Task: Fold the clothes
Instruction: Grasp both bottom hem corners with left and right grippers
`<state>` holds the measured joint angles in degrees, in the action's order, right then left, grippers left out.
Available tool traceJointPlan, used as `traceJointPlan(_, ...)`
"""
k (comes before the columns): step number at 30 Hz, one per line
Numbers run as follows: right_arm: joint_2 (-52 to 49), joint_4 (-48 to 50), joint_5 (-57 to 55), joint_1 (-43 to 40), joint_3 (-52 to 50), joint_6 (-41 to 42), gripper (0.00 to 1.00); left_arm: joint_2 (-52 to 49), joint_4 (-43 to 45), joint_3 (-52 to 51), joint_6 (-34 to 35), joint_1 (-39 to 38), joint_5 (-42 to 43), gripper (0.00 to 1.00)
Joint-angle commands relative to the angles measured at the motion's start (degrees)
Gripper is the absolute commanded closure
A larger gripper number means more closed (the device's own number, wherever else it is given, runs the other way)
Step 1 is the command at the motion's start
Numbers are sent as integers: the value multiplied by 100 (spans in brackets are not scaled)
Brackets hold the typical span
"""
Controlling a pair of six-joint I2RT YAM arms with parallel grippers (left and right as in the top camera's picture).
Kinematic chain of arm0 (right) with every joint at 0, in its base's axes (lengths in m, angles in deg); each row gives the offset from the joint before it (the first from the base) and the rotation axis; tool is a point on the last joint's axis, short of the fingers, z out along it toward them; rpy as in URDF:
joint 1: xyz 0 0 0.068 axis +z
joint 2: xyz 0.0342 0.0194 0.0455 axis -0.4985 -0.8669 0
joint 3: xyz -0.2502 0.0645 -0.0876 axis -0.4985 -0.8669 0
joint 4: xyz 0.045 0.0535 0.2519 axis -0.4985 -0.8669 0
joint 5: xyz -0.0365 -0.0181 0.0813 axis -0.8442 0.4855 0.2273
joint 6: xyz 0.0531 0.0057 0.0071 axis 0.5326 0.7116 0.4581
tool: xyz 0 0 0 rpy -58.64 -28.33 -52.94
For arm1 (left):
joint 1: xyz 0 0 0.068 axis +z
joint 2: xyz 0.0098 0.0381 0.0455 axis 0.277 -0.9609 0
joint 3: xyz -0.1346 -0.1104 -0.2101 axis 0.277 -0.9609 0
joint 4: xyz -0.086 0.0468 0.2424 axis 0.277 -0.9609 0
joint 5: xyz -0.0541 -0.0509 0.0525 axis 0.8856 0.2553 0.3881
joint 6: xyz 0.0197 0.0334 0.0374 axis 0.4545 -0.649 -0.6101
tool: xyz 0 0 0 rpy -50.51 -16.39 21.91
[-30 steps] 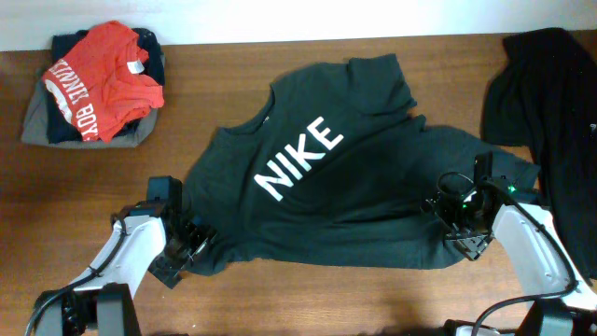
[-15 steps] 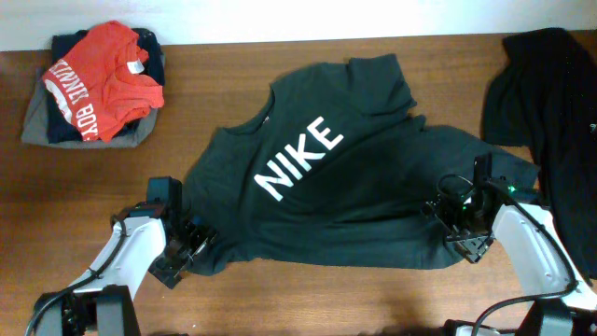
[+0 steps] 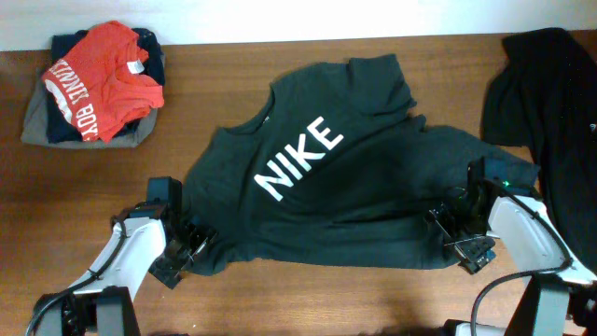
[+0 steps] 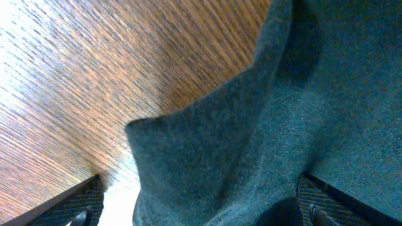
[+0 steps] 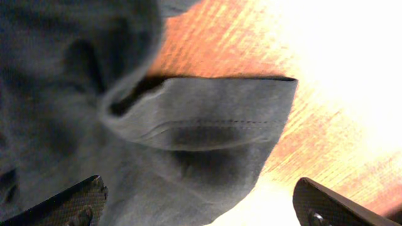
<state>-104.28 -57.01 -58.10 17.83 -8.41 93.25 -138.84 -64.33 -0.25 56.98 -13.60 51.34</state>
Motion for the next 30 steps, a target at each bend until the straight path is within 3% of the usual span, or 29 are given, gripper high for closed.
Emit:
traceJointPlan(1, -66, -122, -260, -33, 20, 442, 1, -205, 223, -275, -52, 31, -63, 2)
traceJointPlan(7, -66, -516, -197, -33, -46, 730, 1, -205, 280, -275, -52, 31, -63, 2)
traceJointPlan(17, -66, 348, -105, -33, -785, 730, 1, -205, 389, -275, -52, 31, -63, 2)
traceJointPlan(27, -66, 614, -262, -33, -927, 730, 0, -205, 431, -275, -52, 31, -63, 2)
traceJointPlan(30, -66, 817, -264, -33, -990, 730, 5, -205, 433, -275, -52, 31, -63, 2)
